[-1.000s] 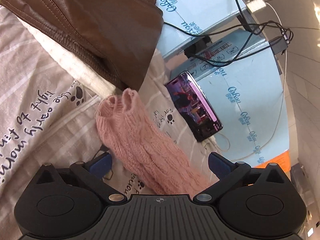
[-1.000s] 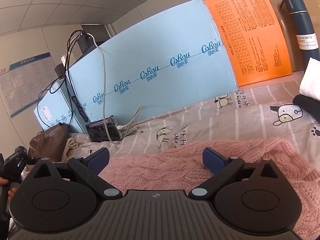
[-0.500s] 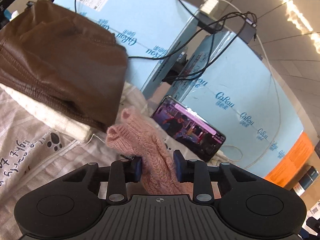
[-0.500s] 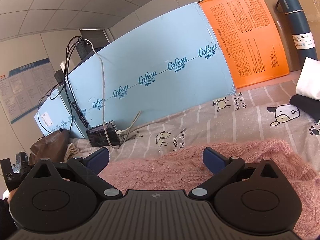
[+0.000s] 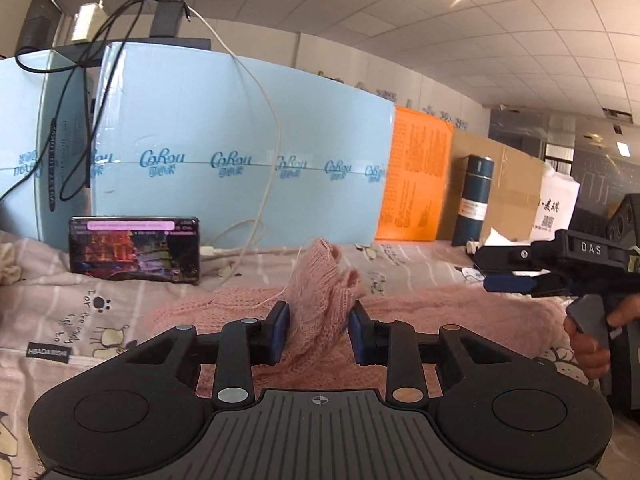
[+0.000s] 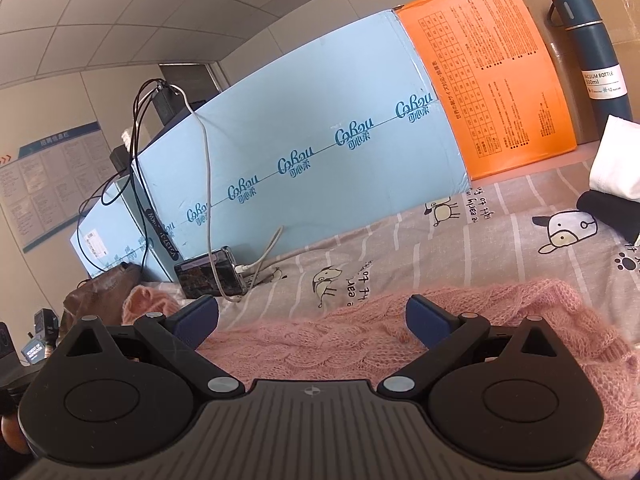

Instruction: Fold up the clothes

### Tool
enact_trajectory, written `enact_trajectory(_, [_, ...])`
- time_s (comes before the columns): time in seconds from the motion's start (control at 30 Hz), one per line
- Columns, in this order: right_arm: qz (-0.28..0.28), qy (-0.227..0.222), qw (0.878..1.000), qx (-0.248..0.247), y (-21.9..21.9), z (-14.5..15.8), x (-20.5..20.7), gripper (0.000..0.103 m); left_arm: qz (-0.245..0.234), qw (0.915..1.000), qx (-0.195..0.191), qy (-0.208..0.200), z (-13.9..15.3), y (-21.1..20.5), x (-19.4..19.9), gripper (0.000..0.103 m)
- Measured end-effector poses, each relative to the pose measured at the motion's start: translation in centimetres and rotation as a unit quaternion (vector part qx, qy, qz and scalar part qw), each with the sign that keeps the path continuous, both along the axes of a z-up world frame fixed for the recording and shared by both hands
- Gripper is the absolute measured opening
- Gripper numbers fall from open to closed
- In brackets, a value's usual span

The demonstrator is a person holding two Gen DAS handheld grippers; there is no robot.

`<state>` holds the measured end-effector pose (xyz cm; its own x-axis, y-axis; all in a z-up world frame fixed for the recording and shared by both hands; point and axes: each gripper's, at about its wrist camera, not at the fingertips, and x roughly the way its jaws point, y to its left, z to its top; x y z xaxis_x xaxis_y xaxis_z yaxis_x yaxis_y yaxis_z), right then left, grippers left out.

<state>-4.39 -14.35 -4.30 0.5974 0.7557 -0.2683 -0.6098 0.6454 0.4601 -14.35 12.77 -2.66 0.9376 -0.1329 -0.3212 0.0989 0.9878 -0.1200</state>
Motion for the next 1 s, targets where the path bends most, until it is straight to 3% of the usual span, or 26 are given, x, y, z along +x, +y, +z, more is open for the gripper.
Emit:
enact_trajectory(0.03, [0.001, 0.0, 1.0, 0.0, 0.0, 0.0, 0.0, 0.101, -0.01, 0.9999, 0.0, 0.011, -0.3, -0.3, 0.2, 0.036])
enact_trajectory(0.1, [0.002, -0.001, 1.0, 0.0, 0.0, 0.0, -0.1, 0.101, -0.027, 0.9991, -0.011, 0.031, -0.6, -0.3, 0.4, 0.066])
enact_trajectory(0.2, [0.003, -0.002, 1.0, 0.0, 0.0, 0.1, -0.2, 0.101, -0.054, 0.9982, -0.022, 0.013, -0.3, -0.5, -0.5, 0.084])
enact_trajectory(0.27, [0.005, -0.002, 1.0, 0.0, 0.0, 0.1, -0.2, 0.101, -0.066, 0.9963, -0.039, 0.04, -0.6, -0.6, 0.1, 0.097])
enact_trajectory(0.37, [0.008, 0.0, 1.0, -0.004, 0.2, 0.1, -0.2, 0.101, -0.073, 0.989, -0.074, 0.106, -1.8, -0.4, 1.8, 0.098])
enact_trajectory(0.47, [0.008, -0.002, 1.0, -0.005, 0.2, 0.1, -0.2, 0.101, -0.069, 0.9901, -0.097, 0.075, -1.4, 0.2, 1.1, 0.098])
enact_trajectory(0.53, [0.007, -0.002, 1.0, -0.003, 0.2, 0.1, -0.2, 0.101, -0.054, 0.9876, -0.144, 0.033, -0.5, 1.5, 0.0, 0.098])
enact_trajectory(0.6, [0.006, -0.002, 1.0, -0.002, 0.1, 0.1, -0.2, 0.101, 0.004, 0.9795, -0.201, -0.009, 0.3, 3.4, -1.4, 0.098])
enact_trajectory(0.63, [0.006, -0.002, 1.0, -0.001, 0.1, 0.2, -0.3, 0.101, 0.044, 0.9726, -0.227, -0.024, 0.5, 4.3, -2.1, 0.099])
enact_trajectory(0.67, [0.007, -0.003, 1.0, 0.0, 0.1, 0.2, -0.3, 0.101, 0.114, 0.9598, -0.256, -0.025, 0.3, 5.4, -2.7, 0.1])
enact_trajectory(0.73, [0.009, -0.005, 1.0, 0.004, 0.0, 0.3, -0.4, 0.101, 0.215, 0.9319, -0.292, 0.02, -0.5, 7.2, -2.9, 0.1])
enact_trajectory(0.8, [0.011, -0.006, 1.0, 0.005, 0.0, 0.3, -0.5, 0.101, 0.237, 0.9134, -0.322, 0.079, -1.8, 8.7, -2.4, 0.099])
enact_trajectory(0.83, [0.012, -0.007, 1.0, 0.006, 0.0, 0.4, -0.5, 0.101, 0.235, 0.9073, -0.337, 0.088, -2.3, 9.0, -2.3, 0.099])
enact_trajectory(0.9, [0.013, -0.009, 1.0, 0.006, 0.0, 0.4, -0.6, 0.101, 0.221, 0.9139, -0.33, 0.084, -2.3, 8.6, -1.9, 0.099])
enact_trajectory(1.0, [0.014, -0.01, 1.0, 0.007, 0.0, 0.5, -0.7, 0.101, 0.177, 0.9155, -0.35, 0.091, -3.1, 7.8, -0.3, 0.099])
